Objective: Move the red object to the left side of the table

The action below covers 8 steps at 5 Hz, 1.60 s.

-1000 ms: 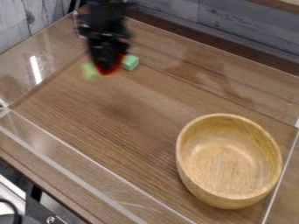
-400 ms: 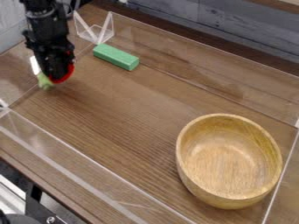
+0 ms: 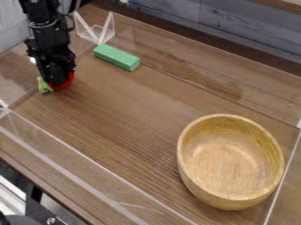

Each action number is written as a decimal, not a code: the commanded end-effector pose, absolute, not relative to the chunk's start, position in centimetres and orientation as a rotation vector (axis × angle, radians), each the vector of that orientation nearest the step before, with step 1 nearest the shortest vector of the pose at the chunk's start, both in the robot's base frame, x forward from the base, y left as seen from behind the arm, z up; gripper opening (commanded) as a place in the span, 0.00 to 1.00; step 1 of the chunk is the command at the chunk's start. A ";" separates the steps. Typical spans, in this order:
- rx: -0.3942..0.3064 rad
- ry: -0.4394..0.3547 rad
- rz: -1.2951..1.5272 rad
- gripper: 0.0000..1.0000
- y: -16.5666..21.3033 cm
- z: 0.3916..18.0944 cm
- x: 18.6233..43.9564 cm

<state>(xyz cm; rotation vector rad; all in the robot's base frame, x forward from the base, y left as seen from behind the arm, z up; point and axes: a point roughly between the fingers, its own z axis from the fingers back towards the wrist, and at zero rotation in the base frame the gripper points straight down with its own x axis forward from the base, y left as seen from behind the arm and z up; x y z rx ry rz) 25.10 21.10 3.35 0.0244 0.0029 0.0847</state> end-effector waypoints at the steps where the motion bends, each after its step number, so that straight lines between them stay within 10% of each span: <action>1: 0.053 -0.028 0.076 0.00 21.4 4.3 25.9; 8: 0.022 -0.008 0.035 0.00 18.6 4.0 27.0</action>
